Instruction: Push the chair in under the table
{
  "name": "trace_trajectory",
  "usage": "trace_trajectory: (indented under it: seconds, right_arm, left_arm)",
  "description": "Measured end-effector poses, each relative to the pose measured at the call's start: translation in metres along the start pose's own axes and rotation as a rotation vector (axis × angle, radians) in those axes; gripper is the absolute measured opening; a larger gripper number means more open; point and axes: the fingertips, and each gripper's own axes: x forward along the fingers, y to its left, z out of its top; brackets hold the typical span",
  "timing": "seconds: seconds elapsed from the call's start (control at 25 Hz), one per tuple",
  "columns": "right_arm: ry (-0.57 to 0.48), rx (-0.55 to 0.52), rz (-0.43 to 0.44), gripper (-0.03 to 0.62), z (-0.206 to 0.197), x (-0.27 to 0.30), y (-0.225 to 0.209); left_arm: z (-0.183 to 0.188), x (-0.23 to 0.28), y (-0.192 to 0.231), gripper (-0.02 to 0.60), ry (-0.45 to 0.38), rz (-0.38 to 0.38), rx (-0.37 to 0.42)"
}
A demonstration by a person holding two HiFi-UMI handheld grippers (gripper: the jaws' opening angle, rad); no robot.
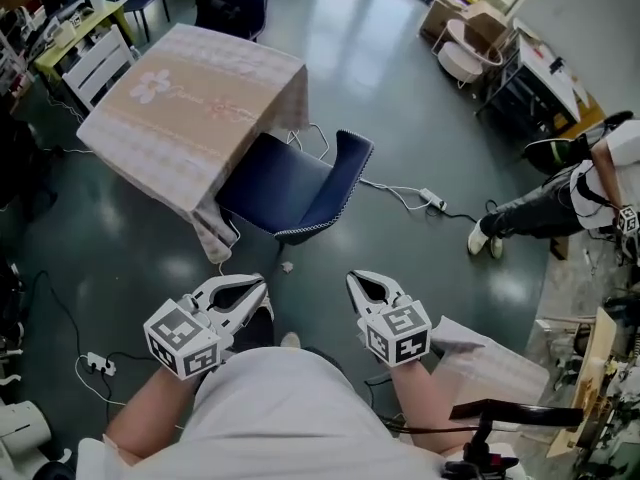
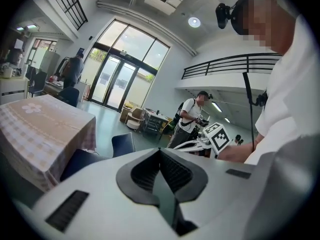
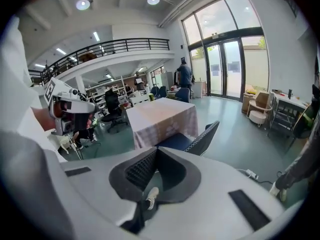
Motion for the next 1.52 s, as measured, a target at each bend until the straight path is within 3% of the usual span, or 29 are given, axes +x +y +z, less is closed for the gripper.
trace_trajectory:
  seconds: [0.16, 0.4, 0.68, 0.88, 1.52]
  right_arm:
    - [-0.025, -0.063, 0.043, 0.014, -0.013, -0.024, 0.029]
    - [-0.05, -0.101, 0.042, 0.014, -0.018, -0.033, 0.062]
    - [-0.095, -0.095, -0.019, 0.014, 0.006, -0.029, 0.086]
    - [-0.106, -0.084, -0.024, 0.014, 0.026, -0.014, 0.125]
    - [-0.108, -0.076, -0.056, 0.013, 0.049, 0.03, 0.228]
  left_arm:
    - [-0.02, -0.017, -0.029, 0.011, 0.018, 0.011, -0.012]
    - [-0.035, -0.037, -0.035, 0.011, 0.055, -0.001, -0.004]
    - [-0.014, -0.036, -0.02, 0.011, 0.079, -0.099, 0.044]
    - [-0.004, -0.064, -0.007, 0.011, 0.087, -0.154, 0.072]
    - [-0.02, -0.154, 0.044, 0.011, 0.125, -0.21, 0.061]
